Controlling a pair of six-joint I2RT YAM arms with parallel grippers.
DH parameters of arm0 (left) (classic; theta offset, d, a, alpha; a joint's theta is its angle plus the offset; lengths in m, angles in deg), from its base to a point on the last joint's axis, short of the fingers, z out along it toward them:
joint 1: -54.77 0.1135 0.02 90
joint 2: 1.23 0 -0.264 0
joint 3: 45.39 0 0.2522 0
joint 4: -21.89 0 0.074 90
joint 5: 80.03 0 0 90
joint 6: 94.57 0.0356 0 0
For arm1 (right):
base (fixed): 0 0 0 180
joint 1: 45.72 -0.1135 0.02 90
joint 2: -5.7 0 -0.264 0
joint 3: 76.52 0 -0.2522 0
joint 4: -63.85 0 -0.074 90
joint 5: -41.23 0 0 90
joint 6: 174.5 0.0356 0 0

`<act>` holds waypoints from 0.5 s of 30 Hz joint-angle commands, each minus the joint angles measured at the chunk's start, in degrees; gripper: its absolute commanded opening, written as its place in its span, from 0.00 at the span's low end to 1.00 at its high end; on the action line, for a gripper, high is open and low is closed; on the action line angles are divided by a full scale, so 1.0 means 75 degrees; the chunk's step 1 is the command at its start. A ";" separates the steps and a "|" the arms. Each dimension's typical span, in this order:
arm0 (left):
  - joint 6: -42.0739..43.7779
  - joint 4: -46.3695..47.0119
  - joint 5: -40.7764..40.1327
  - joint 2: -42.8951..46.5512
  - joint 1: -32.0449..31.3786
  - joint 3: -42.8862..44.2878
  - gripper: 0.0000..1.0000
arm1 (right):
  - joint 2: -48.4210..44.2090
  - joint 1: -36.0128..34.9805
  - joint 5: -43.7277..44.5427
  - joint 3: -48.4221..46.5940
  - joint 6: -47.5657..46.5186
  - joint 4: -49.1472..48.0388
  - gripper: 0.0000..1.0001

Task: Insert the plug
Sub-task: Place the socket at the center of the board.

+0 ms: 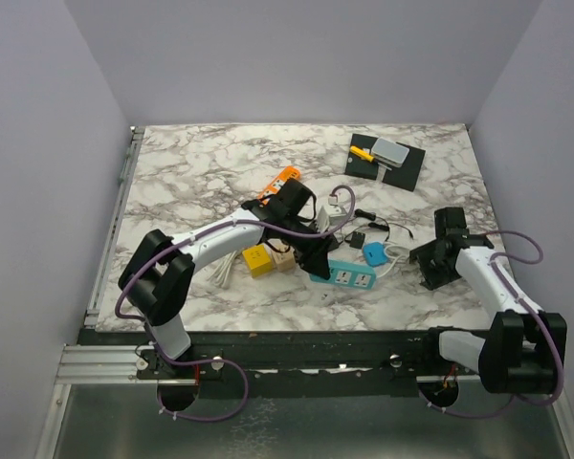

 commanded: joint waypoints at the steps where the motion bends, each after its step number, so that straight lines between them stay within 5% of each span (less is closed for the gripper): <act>1: 0.0697 -0.0260 -0.0129 0.0228 -0.0087 -0.0336 0.00 | 0.0355 0.0027 -0.1214 0.0170 0.0052 0.0038 0.58; 7: 0.1146 -0.0275 -0.0369 -0.0008 -0.0209 -0.0322 0.00 | 0.0190 0.0024 -0.0701 0.0808 0.0599 -0.0355 0.14; 15: 0.1372 -0.0304 -0.0631 -0.0859 -0.0608 0.0279 0.00 | 0.0768 0.0146 0.2251 -0.0257 0.0590 0.0213 0.11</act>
